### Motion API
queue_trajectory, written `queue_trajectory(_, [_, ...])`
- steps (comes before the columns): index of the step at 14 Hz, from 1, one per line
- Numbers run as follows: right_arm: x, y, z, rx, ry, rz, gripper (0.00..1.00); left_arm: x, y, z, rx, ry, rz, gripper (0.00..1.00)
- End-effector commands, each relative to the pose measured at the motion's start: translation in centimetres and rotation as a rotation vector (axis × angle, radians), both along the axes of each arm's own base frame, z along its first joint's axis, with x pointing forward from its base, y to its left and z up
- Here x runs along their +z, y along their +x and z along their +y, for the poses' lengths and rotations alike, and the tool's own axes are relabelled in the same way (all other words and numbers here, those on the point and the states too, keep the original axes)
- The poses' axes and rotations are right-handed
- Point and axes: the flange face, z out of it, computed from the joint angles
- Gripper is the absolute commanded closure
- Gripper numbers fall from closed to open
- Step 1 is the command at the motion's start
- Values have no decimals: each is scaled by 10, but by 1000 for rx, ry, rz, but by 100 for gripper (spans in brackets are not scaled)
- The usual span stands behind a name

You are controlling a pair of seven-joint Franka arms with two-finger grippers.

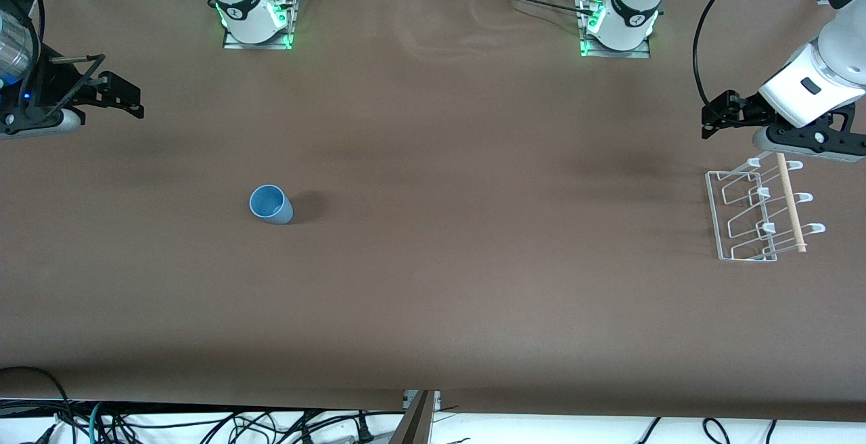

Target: Transfer cup to left arm and place on rack

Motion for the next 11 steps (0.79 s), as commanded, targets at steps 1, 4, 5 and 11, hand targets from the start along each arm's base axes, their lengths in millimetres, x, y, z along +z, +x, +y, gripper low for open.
queue_trajectory(1, [0,-2,-4,-12,-5,20,0,1,-2,-3,5,-17,19,0])
queue_trajectory(4, [3,1,-4,-12,-5,15,0,1,-4,-11,-14,-16,27,0])
queue_trajectory(5, [5,2,-4,-11,-5,12,0,1,-4,-14,-18,-16,27,0])
queue_trajectory(11, [6,2,-2,-9,-3,8,0,1,-4,-12,-14,-15,27,0])
